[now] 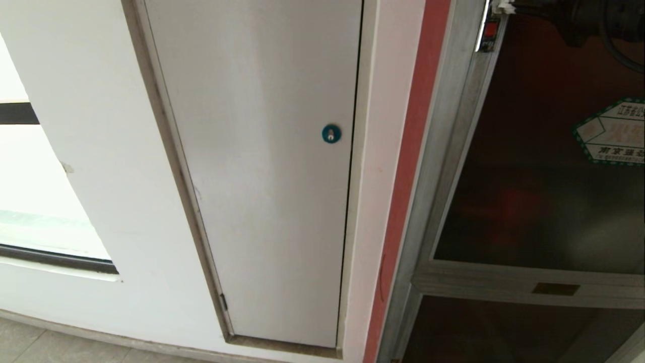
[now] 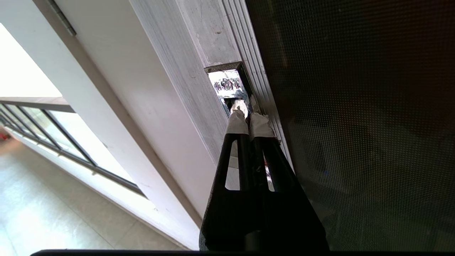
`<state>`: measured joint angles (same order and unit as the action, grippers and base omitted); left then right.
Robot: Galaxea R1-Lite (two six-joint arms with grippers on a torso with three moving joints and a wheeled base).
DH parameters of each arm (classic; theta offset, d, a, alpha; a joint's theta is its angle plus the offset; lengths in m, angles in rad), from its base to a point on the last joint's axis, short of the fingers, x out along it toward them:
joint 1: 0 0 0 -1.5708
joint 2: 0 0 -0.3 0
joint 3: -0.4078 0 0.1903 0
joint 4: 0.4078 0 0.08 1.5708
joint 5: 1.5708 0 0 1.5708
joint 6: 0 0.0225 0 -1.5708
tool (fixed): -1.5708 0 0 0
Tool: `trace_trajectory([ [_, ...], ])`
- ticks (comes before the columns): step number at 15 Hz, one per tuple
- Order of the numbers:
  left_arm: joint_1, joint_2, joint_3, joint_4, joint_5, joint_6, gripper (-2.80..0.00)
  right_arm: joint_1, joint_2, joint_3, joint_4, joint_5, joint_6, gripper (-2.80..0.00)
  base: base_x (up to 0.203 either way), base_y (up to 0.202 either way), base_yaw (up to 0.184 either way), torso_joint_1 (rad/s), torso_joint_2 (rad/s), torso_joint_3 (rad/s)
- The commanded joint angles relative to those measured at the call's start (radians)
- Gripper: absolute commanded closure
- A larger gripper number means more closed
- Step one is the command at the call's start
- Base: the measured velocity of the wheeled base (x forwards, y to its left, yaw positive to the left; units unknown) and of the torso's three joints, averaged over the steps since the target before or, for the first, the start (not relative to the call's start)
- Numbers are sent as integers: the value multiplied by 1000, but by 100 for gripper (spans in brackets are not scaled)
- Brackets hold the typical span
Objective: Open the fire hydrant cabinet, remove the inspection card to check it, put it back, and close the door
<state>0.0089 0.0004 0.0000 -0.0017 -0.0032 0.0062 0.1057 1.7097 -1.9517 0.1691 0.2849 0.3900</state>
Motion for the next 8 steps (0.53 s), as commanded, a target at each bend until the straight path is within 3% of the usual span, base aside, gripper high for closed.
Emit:
trace_trajectory([
  [1,0,0,2,0,0,0,0,3,-8,-1,8,9,2,0,0,0,0,0,0,0],
  [8,0,1,2,-1,0,0,0,20,-39,-1,9,39,4,0,0,0,0,0,0,0],
])
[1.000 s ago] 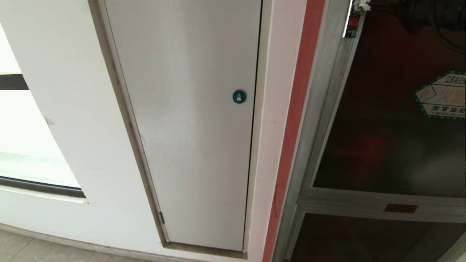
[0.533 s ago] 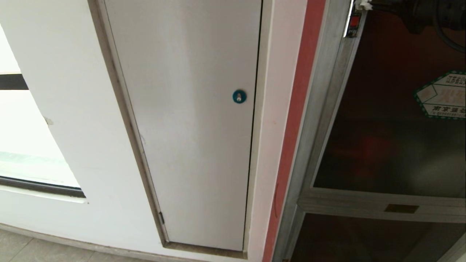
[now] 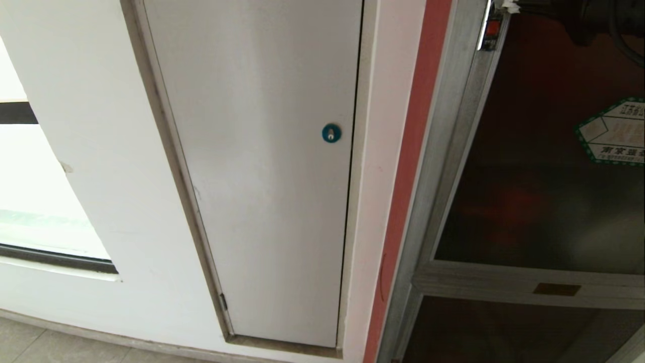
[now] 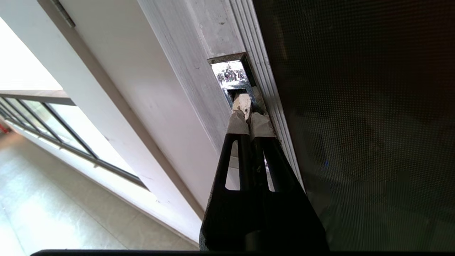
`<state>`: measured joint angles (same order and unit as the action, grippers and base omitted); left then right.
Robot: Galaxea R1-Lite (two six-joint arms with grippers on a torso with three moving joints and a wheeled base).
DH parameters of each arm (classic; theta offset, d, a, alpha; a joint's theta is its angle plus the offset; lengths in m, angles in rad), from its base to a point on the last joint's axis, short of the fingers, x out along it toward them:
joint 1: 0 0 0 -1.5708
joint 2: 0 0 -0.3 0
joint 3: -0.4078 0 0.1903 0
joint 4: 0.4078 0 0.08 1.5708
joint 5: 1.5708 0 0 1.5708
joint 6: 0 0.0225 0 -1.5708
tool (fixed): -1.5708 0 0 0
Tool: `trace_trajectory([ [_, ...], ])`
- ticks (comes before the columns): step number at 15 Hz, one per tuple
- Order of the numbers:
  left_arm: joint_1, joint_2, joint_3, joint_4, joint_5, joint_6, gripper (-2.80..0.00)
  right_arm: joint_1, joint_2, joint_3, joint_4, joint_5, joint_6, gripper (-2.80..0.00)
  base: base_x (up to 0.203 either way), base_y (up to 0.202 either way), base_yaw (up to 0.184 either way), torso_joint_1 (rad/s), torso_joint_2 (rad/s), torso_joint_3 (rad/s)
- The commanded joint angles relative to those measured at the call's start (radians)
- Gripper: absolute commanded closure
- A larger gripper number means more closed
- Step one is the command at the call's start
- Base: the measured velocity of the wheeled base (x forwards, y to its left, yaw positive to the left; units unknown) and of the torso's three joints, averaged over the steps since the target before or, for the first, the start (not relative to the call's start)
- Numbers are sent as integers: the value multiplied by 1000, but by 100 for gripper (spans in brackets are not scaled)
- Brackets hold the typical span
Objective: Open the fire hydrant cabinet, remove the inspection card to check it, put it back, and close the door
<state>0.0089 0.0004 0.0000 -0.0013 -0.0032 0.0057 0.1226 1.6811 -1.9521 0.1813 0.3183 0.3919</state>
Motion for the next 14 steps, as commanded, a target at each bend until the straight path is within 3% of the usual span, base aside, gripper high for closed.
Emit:
trace_trajectory([
  [1,0,1,2,-1,0,0,0,3,-16,-1,-3,6,2,0,0,0,0,0,0,0],
  [14,0,1,2,-1,0,0,0,49,-65,-1,1,23,7,0,0,0,0,0,0,0],
])
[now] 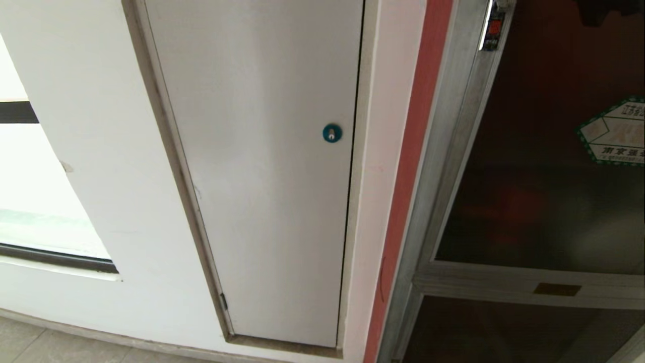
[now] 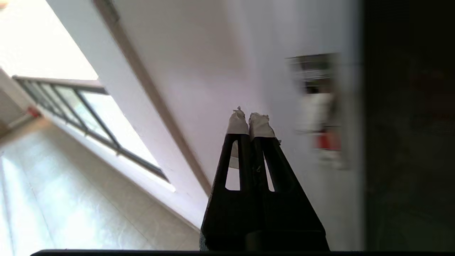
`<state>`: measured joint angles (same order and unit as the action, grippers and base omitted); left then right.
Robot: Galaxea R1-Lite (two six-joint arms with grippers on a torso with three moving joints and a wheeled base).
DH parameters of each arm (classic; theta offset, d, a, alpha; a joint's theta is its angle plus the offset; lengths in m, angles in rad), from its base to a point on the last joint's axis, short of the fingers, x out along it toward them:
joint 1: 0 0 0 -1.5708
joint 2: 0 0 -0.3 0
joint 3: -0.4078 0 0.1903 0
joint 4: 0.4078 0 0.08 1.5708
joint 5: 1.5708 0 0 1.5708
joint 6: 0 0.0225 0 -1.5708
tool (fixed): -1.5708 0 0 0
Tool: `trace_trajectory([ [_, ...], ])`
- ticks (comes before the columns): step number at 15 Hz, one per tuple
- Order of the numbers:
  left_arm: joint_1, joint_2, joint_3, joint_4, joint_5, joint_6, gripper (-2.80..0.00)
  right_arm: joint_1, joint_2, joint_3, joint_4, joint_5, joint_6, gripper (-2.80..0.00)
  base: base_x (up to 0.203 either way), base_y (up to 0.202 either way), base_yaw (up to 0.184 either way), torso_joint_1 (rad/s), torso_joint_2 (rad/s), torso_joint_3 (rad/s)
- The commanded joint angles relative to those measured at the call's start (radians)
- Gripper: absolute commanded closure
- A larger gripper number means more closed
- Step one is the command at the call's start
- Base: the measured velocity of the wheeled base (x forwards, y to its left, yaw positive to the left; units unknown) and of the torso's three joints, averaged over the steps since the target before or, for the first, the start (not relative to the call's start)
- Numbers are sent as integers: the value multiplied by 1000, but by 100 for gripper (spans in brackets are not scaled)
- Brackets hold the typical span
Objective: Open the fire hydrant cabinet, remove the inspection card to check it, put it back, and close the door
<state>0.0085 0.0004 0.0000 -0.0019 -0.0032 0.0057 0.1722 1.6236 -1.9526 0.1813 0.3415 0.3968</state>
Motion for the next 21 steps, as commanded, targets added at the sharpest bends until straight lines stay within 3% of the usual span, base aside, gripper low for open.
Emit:
trace_trajectory([
  [1,1,0,2,0,0,0,0,0,-15,0,4,-2,2,0,0,0,0,0,0,0],
  [2,1,0,2,0,0,0,0,0,-21,1,7,-7,3,0,0,0,0,0,0,0],
  [6,1,1,2,0,0,0,0,58,-17,0,7,-149,-11,0,0,0,0,0,0,0],
  [21,1,1,2,0,0,0,0,76,29,1,1,-223,-23,0,0,0,0,0,0,0],
])
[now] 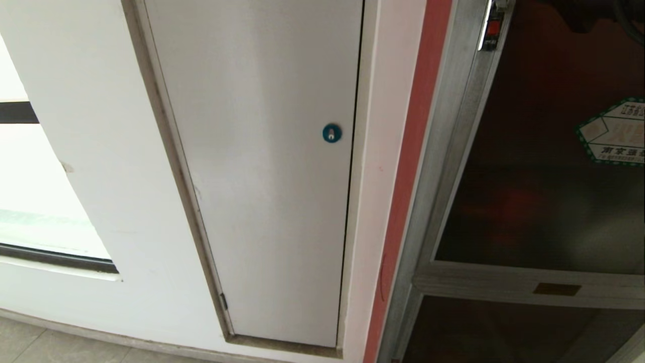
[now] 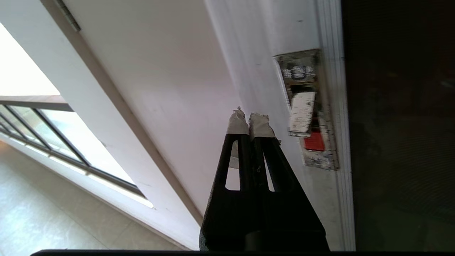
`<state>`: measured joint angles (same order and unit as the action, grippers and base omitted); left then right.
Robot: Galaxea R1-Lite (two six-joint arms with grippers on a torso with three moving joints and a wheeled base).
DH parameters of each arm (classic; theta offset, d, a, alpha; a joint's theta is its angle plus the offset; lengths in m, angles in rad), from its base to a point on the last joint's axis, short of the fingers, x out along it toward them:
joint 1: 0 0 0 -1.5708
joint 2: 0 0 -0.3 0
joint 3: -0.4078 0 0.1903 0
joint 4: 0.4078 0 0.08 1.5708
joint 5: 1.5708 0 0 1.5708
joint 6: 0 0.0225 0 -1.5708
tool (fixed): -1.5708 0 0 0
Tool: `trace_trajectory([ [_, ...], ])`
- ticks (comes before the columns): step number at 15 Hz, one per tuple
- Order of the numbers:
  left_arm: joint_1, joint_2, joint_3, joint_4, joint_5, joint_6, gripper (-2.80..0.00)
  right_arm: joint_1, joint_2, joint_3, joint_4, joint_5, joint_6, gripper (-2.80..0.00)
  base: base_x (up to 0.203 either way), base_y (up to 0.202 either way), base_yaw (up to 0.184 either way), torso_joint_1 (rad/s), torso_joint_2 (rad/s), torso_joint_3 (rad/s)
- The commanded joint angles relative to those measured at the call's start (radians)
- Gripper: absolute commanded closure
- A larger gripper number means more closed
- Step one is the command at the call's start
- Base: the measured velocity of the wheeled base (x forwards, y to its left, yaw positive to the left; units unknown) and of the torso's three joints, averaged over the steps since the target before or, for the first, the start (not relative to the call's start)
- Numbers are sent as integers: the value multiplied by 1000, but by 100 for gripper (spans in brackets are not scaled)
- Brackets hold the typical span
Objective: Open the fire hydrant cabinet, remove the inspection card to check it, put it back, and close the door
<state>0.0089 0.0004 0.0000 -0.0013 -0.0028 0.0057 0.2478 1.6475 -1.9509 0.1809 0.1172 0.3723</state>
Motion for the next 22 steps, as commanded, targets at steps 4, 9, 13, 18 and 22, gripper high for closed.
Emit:
trace_trajectory([
  [4,0,0,2,0,0,0,0,-18,23,0,-3,1,3,0,0,0,0,0,0,0],
  [9,0,1,2,0,0,0,0,-38,31,0,-17,2,7,0,0,0,0,0,0,0],
  [13,0,0,2,0,0,0,0,-39,46,0,-20,4,7,0,0,0,0,0,0,0],
  [18,0,1,2,0,0,0,0,-47,52,0,-18,2,11,0,0,0,0,0,0,0],
  [22,0,1,2,-1,0,0,0,-62,66,0,-18,4,11,0,0,0,0,0,0,0],
])
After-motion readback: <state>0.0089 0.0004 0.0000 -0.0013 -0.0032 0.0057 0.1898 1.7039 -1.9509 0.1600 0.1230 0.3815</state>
